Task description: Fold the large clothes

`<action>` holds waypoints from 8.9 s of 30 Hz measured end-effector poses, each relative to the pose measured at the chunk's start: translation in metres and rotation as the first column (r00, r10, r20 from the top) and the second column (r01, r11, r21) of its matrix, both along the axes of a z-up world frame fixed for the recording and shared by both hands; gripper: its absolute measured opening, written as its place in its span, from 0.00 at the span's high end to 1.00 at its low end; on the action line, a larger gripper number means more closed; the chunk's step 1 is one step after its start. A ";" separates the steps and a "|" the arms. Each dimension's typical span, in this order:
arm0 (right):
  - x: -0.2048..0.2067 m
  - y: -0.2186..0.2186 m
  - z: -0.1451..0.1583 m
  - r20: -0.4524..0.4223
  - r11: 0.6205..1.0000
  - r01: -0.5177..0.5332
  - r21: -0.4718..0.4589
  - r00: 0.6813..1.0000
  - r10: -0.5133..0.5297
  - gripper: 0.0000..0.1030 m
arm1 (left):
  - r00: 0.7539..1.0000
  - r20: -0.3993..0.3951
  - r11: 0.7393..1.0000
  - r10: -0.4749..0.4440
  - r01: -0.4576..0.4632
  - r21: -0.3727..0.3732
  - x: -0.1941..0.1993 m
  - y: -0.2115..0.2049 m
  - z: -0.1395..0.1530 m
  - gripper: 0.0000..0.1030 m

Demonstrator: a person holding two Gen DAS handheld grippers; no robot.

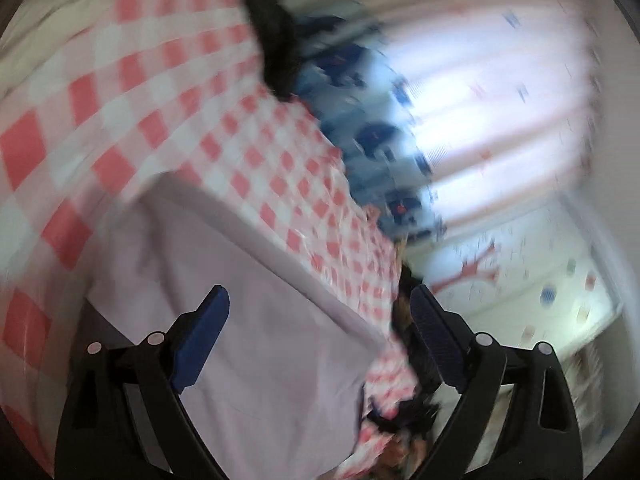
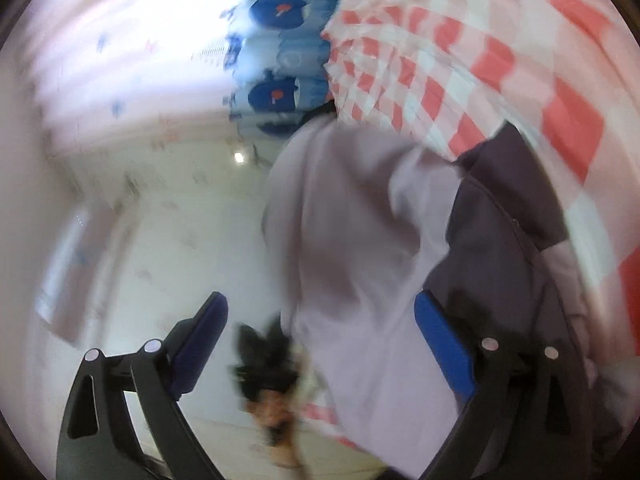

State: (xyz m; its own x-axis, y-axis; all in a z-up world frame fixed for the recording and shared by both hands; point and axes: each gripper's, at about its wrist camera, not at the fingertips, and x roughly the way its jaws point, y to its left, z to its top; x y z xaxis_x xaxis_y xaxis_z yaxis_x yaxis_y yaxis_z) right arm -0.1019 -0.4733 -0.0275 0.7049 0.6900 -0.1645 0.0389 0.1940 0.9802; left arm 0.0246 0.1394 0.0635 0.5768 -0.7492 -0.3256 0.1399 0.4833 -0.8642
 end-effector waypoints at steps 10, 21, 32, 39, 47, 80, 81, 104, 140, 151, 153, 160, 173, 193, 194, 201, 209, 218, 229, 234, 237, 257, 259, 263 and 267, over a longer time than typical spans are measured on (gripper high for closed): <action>0.063 0.116 0.051 -0.052 0.558 -0.107 -0.823 0.992 0.112 0.12 | 0.971 0.030 0.876 -0.237 0.200 0.438 0.023 -0.148 -0.031 0.15; 0.196 0.106 -0.051 -0.310 0.459 -0.262 -0.849 0.950 -0.031 0.07 | 0.978 -0.180 0.808 -0.102 0.187 0.559 0.139 -0.176 -0.115 0.15; 0.190 0.177 0.005 -0.138 0.369 -0.182 -0.912 0.980 0.142 0.07 | 0.991 -0.129 0.819 -0.044 0.110 0.563 0.122 -0.136 -0.097 0.15; 0.249 0.177 -0.059 -0.312 0.349 -0.326 -0.878 0.945 0.098 0.06 | 0.983 -0.180 0.782 -0.041 0.144 0.606 0.150 -0.148 -0.134 0.15; 0.197 0.131 0.000 -0.189 0.425 -0.187 -0.885 0.981 0.038 0.07 | 0.996 -0.075 0.825 -0.044 0.079 0.560 0.091 -0.101 -0.080 0.15; 0.079 0.160 0.040 0.060 0.407 0.006 -0.913 0.991 0.120 0.06 | 0.996 0.091 0.833 -0.024 -0.031 0.552 -0.016 -0.071 -0.082 0.14; 0.095 0.177 0.043 0.041 0.389 -0.019 -0.921 0.989 0.145 0.06 | 0.996 0.087 0.837 -0.026 -0.026 0.547 -0.015 -0.073 -0.083 0.14; 0.017 0.183 -0.029 -0.140 0.263 -0.189 -0.946 0.971 0.192 0.05 | 0.984 0.163 0.660 -0.067 -0.079 0.747 -0.111 -0.105 -0.057 0.14; -0.156 0.049 -0.043 -0.192 0.859 -0.008 -0.513 0.976 -0.106 0.06 | 0.911 0.386 0.456 -0.148 -0.283 0.844 -0.268 -0.104 0.026 0.14; -0.138 0.046 -0.048 -0.183 0.896 0.007 -0.444 0.978 -0.098 0.06 | 0.994 0.018 0.783 -0.107 0.073 0.618 -0.205 -0.047 -0.036 0.14; -0.138 0.045 -0.050 -0.180 0.908 0.018 -0.419 0.978 -0.102 0.06 | 0.993 -0.096 0.876 -0.068 0.105 0.471 -0.188 -0.017 -0.063 0.14; -0.137 0.031 -0.061 -0.205 0.930 0.045 -0.365 0.971 -0.127 0.06 | 0.962 -0.269 0.969 0.040 0.028 0.247 -0.171 0.041 -0.122 0.14; -0.119 0.022 -0.072 -0.213 0.940 0.081 -0.331 0.964 -0.158 0.06 | 0.929 -0.365 0.996 0.064 -0.080 -0.028 -0.143 0.056 -0.166 0.14; -0.105 0.029 -0.058 -0.140 0.927 0.083 -0.367 0.980 -0.143 0.06 | 0.957 -0.275 0.995 0.093 -0.095 0.005 -0.121 0.036 -0.141 0.10; -0.105 0.030 -0.053 -0.114 0.920 0.089 -0.381 0.983 -0.142 0.06 | 0.963 -0.256 0.996 0.088 -0.083 0.031 -0.121 0.034 -0.136 0.10; -0.092 0.024 -0.083 -0.189 0.927 0.060 -0.371 0.972 -0.139 0.06 | 0.941 -0.330 0.996 0.077 -0.057 0.070 -0.104 0.025 -0.154 0.08; -0.084 0.026 -0.079 -0.152 0.940 0.054 -0.338 0.982 -0.111 0.05 | 0.938 -0.341 0.993 0.057 -0.016 0.120 -0.085 0.013 -0.155 0.08; -0.082 0.025 -0.089 -0.165 0.945 0.057 -0.323 0.980 -0.116 0.06 | 0.945 -0.316 0.990 0.081 -0.040 0.134 -0.083 0.004 -0.155 0.08; -0.063 0.020 -0.095 -0.204 0.985 0.029 -0.169 0.977 -0.064 0.06 | 0.940 -0.331 0.992 0.083 -0.045 0.121 -0.080 0.010 -0.163 0.08; -0.058 0.031 -0.094 -0.202 0.963 -0.044 -0.266 0.979 -0.011 0.06 | 0.941 -0.329 0.990 0.082 -0.038 0.138 -0.080 0.009 -0.165 0.08; -0.056 0.035 -0.093 -0.210 0.955 -0.058 -0.292 0.978 -0.005 0.06 | 0.941 -0.328 0.990 0.082 -0.039 0.138 -0.078 0.008 -0.165 0.08; -0.070 0.038 -0.028 -0.069 0.932 0.003 -0.362 0.997 -0.030 0.65 | 0.972 -0.232 0.970 0.026 0.032 0.242 -0.072 0.011 -0.102 0.75; -0.073 0.040 -0.015 -0.045 0.933 0.003 -0.359 0.999 -0.021 0.65 | 0.978 -0.206 0.969 0.015 0.037 0.243 -0.078 0.014 -0.085 0.75; -0.091 0.044 0.005 -0.004 0.935 0.001 -0.354 1.000 -0.003 0.66 | 0.983 -0.184 0.970 -0.004 0.049 0.240 -0.096 0.021 -0.064 0.75; -0.119 0.050 0.015 0.012 0.938 -0.010 -0.346 1.000 0.015 0.66 | 0.982 -0.187 0.970 -0.025 0.069 0.233 -0.129 0.032 -0.060 0.75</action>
